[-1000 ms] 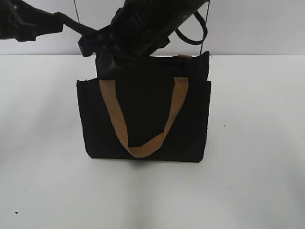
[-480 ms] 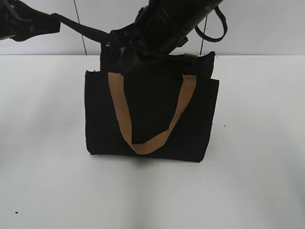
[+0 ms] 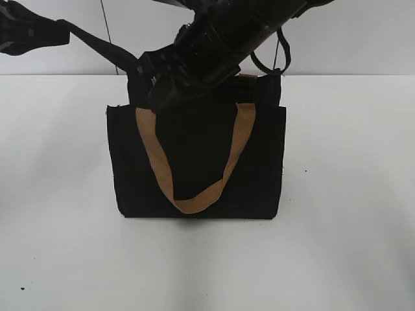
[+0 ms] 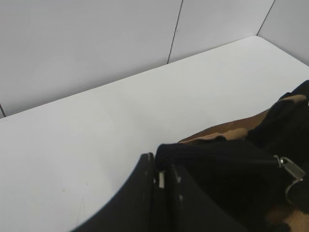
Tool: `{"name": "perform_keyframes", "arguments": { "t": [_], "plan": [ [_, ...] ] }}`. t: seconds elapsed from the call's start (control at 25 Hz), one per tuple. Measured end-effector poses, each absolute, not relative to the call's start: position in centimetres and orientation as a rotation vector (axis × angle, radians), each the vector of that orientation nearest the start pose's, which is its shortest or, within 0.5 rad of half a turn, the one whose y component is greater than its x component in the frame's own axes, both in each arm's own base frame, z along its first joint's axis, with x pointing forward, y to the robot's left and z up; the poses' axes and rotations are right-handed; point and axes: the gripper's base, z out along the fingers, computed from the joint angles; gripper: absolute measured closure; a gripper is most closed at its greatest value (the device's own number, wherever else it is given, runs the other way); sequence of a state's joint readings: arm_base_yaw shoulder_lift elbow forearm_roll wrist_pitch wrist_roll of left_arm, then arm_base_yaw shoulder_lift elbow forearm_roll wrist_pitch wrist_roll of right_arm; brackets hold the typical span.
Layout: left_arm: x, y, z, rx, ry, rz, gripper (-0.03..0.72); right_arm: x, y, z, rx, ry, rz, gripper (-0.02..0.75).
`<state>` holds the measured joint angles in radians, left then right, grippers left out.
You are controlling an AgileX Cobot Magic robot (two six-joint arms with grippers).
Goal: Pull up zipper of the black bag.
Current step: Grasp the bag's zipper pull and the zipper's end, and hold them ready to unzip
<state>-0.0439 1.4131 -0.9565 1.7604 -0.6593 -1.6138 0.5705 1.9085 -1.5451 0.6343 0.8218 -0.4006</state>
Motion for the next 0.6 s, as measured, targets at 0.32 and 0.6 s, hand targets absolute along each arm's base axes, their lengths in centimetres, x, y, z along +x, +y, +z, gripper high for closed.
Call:
{"name": "perform_keyframes", "arguments": {
  "t": [0.32, 0.6],
  "plan": [
    [29.8, -6.4, 30.2, 0.588, 1.933, -0.561, 0.655, 34.2, 27.3, 25.2, -0.784, 2.446, 0.998, 0.748],
    [29.3, -6.2, 28.7, 0.559, 1.983, -0.556, 0.655, 34.8, 27.1, 27.2, -0.724, 2.42, 1.168, 0.748]
  ]
}}
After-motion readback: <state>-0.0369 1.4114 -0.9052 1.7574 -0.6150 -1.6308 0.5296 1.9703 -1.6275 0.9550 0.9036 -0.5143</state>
